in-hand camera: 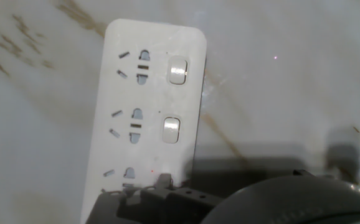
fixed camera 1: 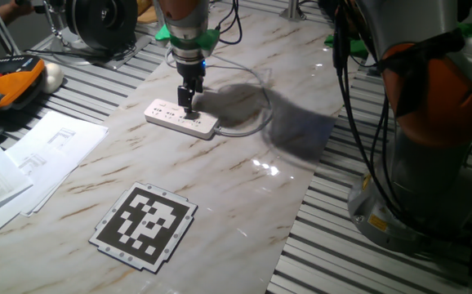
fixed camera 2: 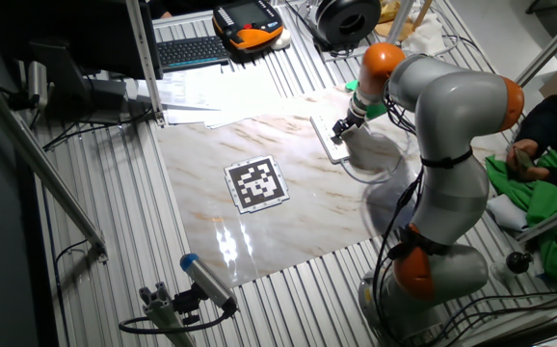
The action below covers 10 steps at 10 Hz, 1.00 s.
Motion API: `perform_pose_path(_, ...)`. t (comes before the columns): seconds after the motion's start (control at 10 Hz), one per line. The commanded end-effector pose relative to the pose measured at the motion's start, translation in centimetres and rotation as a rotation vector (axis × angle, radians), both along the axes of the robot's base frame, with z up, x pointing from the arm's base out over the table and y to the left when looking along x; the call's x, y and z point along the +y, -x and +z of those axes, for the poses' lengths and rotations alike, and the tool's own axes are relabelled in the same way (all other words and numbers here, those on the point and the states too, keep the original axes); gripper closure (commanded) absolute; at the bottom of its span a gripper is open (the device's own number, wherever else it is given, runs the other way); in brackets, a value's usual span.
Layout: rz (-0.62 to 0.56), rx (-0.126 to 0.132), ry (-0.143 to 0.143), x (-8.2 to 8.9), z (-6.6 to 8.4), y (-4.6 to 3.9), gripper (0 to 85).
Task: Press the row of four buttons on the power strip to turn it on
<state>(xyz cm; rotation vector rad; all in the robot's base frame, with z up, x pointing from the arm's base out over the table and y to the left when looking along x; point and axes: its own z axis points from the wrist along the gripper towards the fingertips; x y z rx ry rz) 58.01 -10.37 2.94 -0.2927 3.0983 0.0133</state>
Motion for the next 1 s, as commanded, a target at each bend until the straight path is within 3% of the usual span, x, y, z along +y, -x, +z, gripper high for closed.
perform_pose_path(0.0, -0.001, 0.007, 0.005, -0.1, 0.9, 0.00, 0.0)
perform_pose_path(0.2, -0.005, 0.024, 0.019, -0.2, 2.7, 0.11, 0.0)
perform_pose_path(0.4, -0.010, 0.030, 0.020, 0.1, 3.1, -0.23, 0.0)
perform_pose_path(0.6, -0.016, 0.025, 0.034, 0.6, 3.1, -1.16, 0.0)
perform_pose_path(0.9, -0.010, 0.014, 0.031, 0.4, 2.6, -2.54, 0.0)
